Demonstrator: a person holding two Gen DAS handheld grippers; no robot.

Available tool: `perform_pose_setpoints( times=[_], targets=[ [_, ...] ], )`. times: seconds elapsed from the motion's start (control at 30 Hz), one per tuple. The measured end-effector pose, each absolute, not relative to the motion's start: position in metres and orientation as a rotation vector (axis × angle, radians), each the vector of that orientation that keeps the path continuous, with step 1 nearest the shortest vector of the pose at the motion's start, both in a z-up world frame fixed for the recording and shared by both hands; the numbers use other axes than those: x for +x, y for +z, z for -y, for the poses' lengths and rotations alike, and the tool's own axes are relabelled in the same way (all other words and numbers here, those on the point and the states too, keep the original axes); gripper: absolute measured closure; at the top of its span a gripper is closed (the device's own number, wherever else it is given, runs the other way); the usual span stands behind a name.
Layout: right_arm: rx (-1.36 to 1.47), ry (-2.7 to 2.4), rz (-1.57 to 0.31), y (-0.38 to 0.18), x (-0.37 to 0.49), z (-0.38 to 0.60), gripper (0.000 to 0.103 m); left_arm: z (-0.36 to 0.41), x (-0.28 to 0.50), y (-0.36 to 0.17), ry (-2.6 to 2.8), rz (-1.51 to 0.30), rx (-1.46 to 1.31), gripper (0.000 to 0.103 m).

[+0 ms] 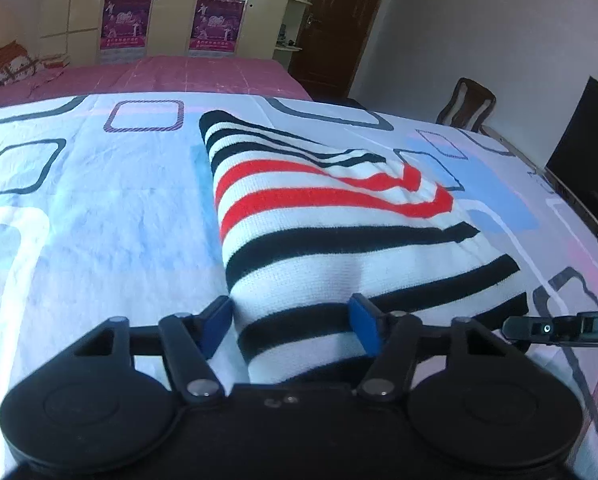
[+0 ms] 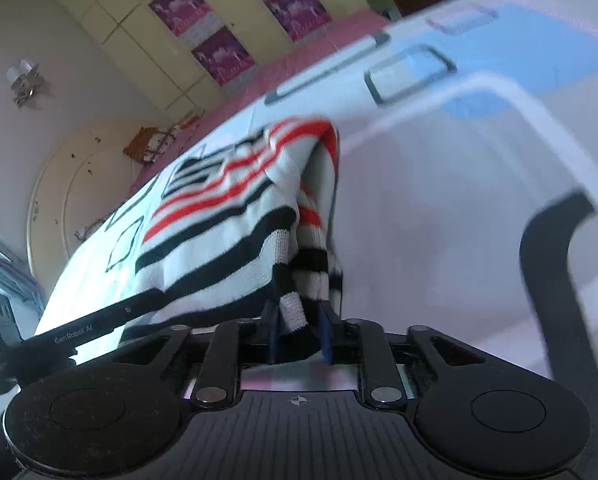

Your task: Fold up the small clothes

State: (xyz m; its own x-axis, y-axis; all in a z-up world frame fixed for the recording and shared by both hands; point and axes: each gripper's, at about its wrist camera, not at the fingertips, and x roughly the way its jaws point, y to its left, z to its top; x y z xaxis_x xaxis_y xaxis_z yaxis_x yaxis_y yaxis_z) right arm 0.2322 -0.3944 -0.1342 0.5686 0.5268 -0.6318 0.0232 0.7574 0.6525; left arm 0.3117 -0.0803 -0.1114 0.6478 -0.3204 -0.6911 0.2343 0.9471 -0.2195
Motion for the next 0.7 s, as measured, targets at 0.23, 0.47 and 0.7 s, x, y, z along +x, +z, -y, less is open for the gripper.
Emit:
perform_pose_setpoints(
  times=[0.23,0.47,0.7],
  targets=[
    [0.743,0.311,-0.956,-0.149,0.235,0.411,0.086,0.076,0.314,-0.116,-0.336,-0.818,-0.106,0.042],
    [0.519,0.314,-0.849,-0.098,0.234,0.399,0.085,0.077,0.314,-0.1,-0.325,-0.812,-0.103,0.044],
    [0.442,0.317,-0.772,-0.073,0.264,0.384,0.085,0.082,0.325,-0.077,-0.292,-0.777,-0.126,0.043]
  ],
)
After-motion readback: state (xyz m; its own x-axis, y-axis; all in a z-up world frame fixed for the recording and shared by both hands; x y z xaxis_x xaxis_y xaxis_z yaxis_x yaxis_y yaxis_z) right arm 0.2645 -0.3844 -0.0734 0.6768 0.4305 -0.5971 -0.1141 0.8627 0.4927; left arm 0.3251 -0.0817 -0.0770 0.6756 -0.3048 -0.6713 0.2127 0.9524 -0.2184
